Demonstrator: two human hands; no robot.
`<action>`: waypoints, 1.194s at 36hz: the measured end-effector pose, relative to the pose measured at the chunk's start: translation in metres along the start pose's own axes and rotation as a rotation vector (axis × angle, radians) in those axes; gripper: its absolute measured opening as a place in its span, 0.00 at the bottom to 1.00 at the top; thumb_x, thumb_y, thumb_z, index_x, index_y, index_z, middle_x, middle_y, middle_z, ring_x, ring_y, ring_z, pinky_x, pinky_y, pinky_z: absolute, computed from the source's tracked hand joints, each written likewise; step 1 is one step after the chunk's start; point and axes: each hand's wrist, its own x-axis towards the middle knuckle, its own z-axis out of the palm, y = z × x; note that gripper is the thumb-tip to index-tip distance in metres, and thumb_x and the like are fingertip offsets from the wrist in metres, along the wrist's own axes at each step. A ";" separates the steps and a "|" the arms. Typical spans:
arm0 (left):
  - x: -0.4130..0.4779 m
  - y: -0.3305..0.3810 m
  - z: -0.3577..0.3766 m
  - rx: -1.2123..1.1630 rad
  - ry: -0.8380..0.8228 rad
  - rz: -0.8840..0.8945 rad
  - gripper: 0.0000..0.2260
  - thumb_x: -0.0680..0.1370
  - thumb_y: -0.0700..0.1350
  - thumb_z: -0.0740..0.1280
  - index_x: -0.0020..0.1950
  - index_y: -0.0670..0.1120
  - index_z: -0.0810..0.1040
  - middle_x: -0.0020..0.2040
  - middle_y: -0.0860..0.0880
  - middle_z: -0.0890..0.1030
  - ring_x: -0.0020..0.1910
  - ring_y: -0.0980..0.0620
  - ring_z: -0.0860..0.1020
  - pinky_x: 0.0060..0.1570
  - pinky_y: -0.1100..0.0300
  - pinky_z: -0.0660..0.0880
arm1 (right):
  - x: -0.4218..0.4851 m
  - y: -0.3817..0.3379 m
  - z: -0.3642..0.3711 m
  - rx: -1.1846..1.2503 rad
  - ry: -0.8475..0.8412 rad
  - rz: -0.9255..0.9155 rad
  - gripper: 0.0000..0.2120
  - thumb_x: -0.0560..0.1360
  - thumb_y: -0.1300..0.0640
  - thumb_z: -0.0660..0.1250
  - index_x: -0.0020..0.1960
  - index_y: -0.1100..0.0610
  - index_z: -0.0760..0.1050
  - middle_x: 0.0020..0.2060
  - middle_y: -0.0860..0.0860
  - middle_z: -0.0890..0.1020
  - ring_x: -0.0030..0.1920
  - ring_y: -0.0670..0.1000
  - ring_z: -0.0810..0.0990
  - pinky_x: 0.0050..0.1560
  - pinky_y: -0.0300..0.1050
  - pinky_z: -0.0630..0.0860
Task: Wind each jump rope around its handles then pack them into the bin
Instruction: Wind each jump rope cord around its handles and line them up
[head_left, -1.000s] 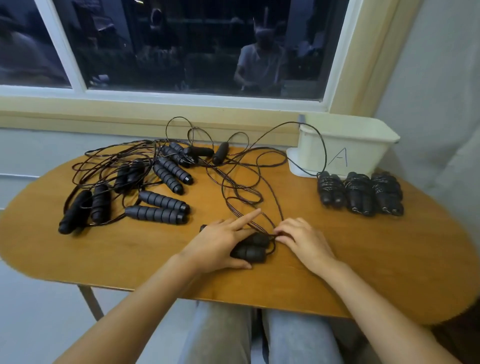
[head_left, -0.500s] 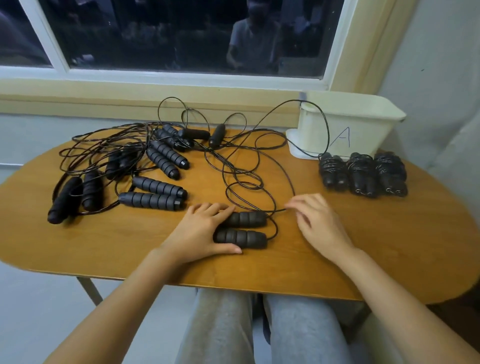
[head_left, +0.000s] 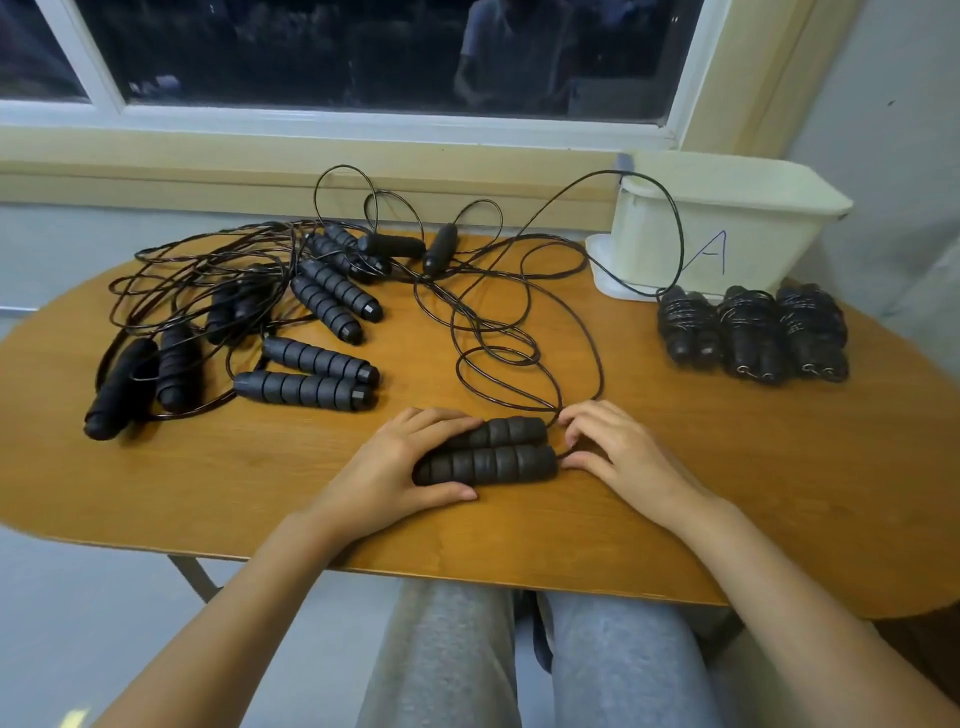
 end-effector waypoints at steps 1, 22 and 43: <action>0.000 0.000 0.000 -0.001 0.000 0.002 0.32 0.74 0.65 0.68 0.75 0.59 0.65 0.69 0.62 0.70 0.67 0.63 0.65 0.66 0.65 0.64 | 0.001 0.003 0.001 0.013 -0.013 0.027 0.08 0.75 0.52 0.69 0.53 0.47 0.73 0.60 0.39 0.72 0.62 0.39 0.70 0.64 0.40 0.71; 0.006 -0.024 -0.014 0.038 0.024 -0.103 0.30 0.75 0.66 0.61 0.76 0.58 0.65 0.70 0.62 0.69 0.66 0.61 0.66 0.65 0.60 0.66 | 0.035 0.022 -0.020 -0.257 -0.103 -0.148 0.19 0.78 0.41 0.54 0.53 0.52 0.77 0.53 0.44 0.77 0.58 0.41 0.71 0.58 0.39 0.71; 0.020 -0.019 -0.010 -0.017 0.072 -0.162 0.21 0.76 0.58 0.66 0.68 0.56 0.74 0.76 0.58 0.65 0.74 0.57 0.62 0.73 0.52 0.60 | 0.010 0.018 -0.013 -0.379 0.229 0.062 0.09 0.76 0.54 0.67 0.50 0.58 0.82 0.40 0.51 0.84 0.40 0.54 0.83 0.43 0.52 0.80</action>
